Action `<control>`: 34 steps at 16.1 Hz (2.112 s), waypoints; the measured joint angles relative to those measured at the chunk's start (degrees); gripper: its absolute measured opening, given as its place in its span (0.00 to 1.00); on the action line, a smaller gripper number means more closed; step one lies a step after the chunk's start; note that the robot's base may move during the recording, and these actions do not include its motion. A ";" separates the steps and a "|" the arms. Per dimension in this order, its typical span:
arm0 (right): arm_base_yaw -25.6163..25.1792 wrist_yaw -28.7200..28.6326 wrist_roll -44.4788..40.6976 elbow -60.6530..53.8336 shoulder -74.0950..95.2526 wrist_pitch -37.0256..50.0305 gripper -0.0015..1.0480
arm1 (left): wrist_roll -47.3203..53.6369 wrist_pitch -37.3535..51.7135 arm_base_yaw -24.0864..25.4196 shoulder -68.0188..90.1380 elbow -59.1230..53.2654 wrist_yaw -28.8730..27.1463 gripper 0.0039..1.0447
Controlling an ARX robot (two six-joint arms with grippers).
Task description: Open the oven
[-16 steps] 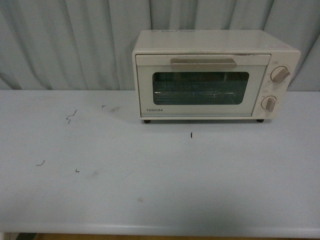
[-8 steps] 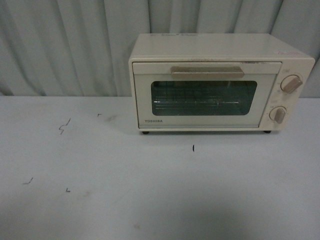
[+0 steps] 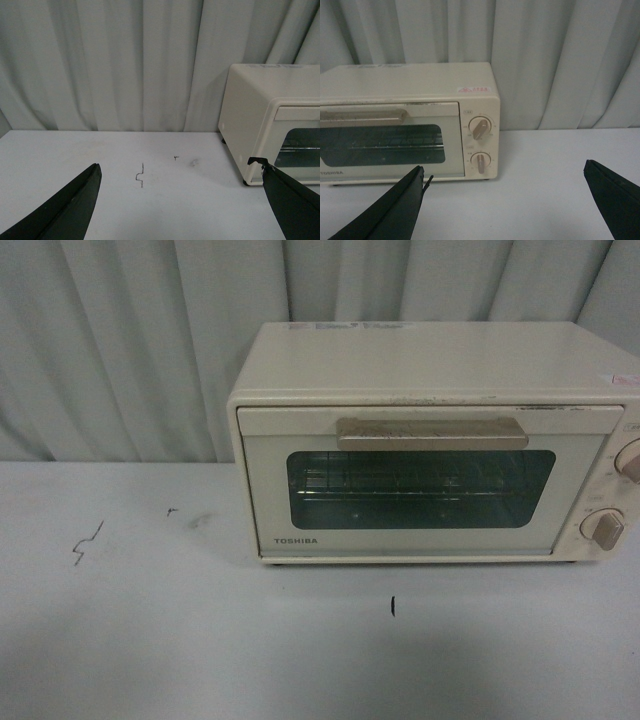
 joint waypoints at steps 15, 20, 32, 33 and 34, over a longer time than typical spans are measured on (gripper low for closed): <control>0.00 -0.02 0.00 0.00 -0.07 0.39 0.94 | -4.70 -14.14 -6.97 21.90 11.65 1.66 0.94; 0.00 0.00 0.00 0.00 -0.07 0.39 0.94 | -23.26 16.02 -24.94 61.46 16.90 -0.28 0.94; 0.00 0.00 0.00 0.00 -0.07 0.39 0.94 | -59.80 36.59 -37.86 112.13 35.28 1.95 0.94; 0.00 0.00 0.00 0.00 -0.07 0.39 0.94 | -60.67 36.74 -37.97 112.65 35.47 1.95 0.94; 0.00 0.00 0.00 0.00 -0.07 0.37 0.94 | -60.96 36.72 -37.97 112.83 35.54 1.90 0.94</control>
